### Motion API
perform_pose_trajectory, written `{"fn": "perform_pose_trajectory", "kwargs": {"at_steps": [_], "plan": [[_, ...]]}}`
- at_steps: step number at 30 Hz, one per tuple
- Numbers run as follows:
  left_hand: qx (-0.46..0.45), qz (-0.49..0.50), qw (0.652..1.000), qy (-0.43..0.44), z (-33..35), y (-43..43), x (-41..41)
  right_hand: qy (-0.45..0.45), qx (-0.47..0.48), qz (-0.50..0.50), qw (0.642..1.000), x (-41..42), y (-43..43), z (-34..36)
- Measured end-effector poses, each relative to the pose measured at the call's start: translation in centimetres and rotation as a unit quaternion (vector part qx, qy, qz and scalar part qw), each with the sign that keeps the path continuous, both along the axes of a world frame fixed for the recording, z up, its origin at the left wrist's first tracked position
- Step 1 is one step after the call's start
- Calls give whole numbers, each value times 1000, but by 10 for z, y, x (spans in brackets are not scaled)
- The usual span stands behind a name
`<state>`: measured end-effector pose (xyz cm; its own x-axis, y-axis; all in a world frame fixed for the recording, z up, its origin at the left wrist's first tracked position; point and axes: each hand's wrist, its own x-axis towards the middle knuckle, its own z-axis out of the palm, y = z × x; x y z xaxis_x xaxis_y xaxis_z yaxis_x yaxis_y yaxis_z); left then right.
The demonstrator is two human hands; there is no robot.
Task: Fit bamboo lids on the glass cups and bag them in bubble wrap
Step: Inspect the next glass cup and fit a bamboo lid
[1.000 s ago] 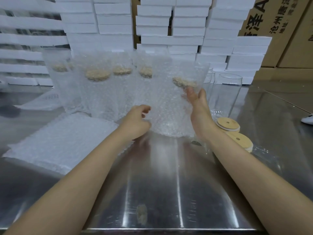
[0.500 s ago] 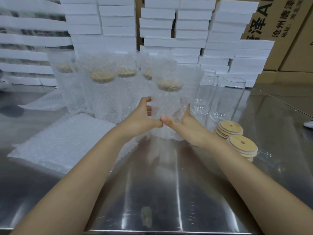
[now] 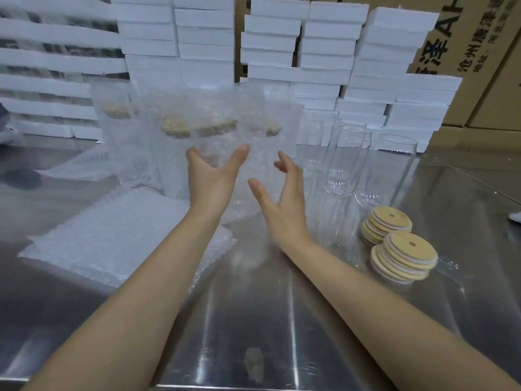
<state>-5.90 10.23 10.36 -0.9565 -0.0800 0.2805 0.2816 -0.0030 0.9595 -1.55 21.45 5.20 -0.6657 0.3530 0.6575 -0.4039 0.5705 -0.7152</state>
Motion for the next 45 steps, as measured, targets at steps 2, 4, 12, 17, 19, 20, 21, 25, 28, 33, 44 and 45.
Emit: {"fn": "perform_pose_trajectory", "kwargs": {"at_steps": [2,4,12,17,19,20,21,25,28,33,44,45], "plan": [[-13,19,999,28,-3,-4,-3,52,39,-44,997,0,0,-1],[-59,43,996,55,-7,-3,-2,29,54,-16,998,0,-1,-1],[-87,102,989,63,-14,7,1,-124,233,72,962,-5,-5,-9],[-161,235,912,294,-13,8,15,-95,161,75,980,-2,-3,-3],[-174,239,863,410,-14,8,17,-47,76,42,995,1,1,0],[-187,227,837,461,-14,10,19,-34,37,22,999,2,3,2],[-200,199,819,500,-15,13,21,-25,3,3,1000,3,8,3],[-256,-54,851,455,-33,40,39,-20,-108,-91,990,1,33,4],[-340,-170,889,255,-56,57,38,6,-172,-155,973,-1,47,8],[-284,-127,942,128,-58,49,14,39,-190,-170,966,3,57,13],[-320,-142,925,150,-63,46,12,-64,140,-399,904,31,92,64],[-322,-142,924,152,-64,45,11,-111,139,-408,895,32,99,67]]}}
